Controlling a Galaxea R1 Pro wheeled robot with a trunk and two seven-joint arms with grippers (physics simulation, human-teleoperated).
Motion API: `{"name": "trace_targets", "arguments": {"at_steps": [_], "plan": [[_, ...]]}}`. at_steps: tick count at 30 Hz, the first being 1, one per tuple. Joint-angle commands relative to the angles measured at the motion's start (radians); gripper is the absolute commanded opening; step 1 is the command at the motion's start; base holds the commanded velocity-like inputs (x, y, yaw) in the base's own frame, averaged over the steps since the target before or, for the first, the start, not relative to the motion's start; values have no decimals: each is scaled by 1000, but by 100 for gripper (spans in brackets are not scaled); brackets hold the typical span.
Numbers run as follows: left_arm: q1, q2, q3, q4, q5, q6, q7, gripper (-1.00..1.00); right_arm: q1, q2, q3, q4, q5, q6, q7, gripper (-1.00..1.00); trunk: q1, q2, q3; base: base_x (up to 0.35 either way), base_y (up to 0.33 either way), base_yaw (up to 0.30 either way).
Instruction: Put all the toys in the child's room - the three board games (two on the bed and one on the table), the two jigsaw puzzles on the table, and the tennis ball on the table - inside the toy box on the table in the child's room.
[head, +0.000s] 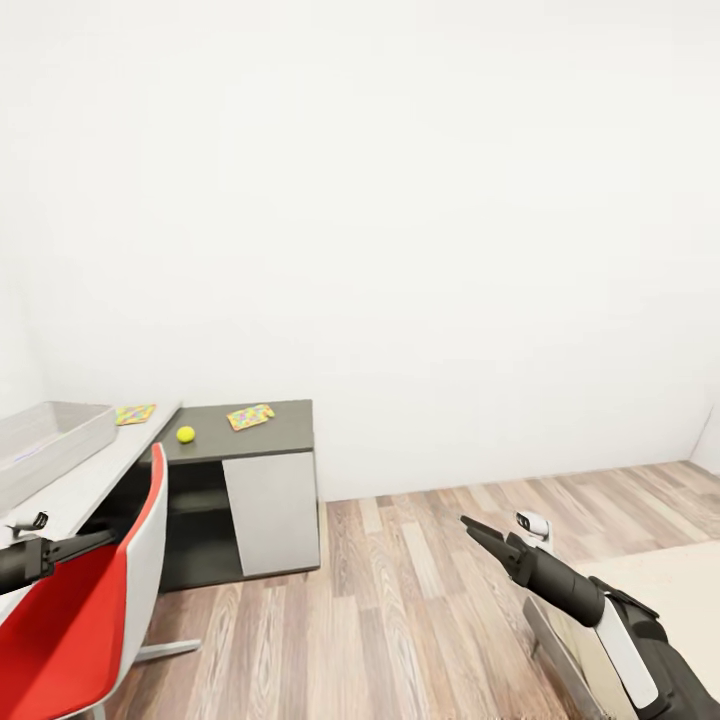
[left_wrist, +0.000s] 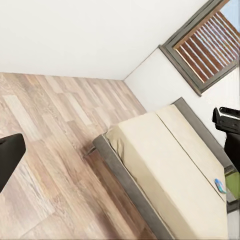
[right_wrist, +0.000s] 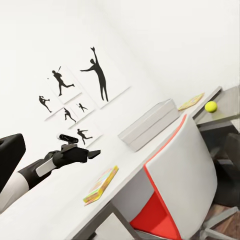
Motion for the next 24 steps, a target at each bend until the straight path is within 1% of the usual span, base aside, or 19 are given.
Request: {"name": "trace_targets", "arguments": {"at_steps": [1, 24], "plan": [[0, 0, 0, -1, 0, 11, -4, 100, -1, 0, 0, 0, -4, 10, 2, 100, 0, -1, -1, -7, 0, -279], [0, 0, 1, 0, 0, 10, -4, 100, -1, 0, 0, 1, -4, 9, 2, 100, 0, -1, 4, -1, 0, -279]]}}
